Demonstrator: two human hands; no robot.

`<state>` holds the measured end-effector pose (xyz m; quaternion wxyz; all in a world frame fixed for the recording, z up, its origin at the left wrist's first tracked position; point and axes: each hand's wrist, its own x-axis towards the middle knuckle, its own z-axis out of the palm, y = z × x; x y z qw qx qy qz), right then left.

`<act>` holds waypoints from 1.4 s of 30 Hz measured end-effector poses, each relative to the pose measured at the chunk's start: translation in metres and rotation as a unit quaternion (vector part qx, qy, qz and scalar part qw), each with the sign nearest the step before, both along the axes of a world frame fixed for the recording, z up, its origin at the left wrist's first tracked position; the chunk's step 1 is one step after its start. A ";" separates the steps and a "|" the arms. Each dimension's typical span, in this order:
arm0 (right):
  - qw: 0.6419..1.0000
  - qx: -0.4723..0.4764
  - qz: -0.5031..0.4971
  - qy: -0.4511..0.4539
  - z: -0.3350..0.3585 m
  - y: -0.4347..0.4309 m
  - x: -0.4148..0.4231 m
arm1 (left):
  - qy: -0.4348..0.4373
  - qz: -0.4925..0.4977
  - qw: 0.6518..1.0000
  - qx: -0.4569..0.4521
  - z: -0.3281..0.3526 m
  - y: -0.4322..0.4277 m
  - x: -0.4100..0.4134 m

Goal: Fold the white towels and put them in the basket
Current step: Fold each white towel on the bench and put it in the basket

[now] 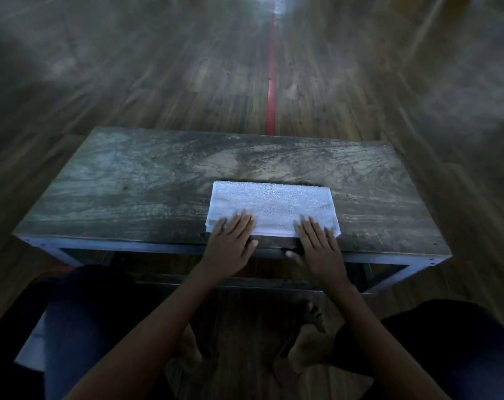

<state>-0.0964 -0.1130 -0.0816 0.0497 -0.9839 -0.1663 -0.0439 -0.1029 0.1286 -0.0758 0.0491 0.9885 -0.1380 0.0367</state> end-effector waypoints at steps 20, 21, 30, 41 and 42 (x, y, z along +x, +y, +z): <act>0.997 0.047 -0.038 0.048 0.006 0.018 0.094 | 0.050 0.096 0.993 -0.048 -0.004 -0.015 0.084; 0.997 0.041 -0.050 0.043 0.004 0.011 0.095 | 0.035 0.105 0.992 -0.055 -0.006 -0.009 0.083; 0.995 0.030 -0.078 0.058 0.006 -0.030 0.100 | 0.036 0.186 0.979 -0.070 -0.001 0.026 0.054; 0.987 0.036 0.071 0.143 0.066 0.100 0.159 | 0.055 0.336 0.890 -0.304 0.025 0.058 0.009; 0.983 0.042 0.092 0.154 0.067 0.119 0.162 | 0.066 0.341 0.887 -0.306 0.026 0.059 0.011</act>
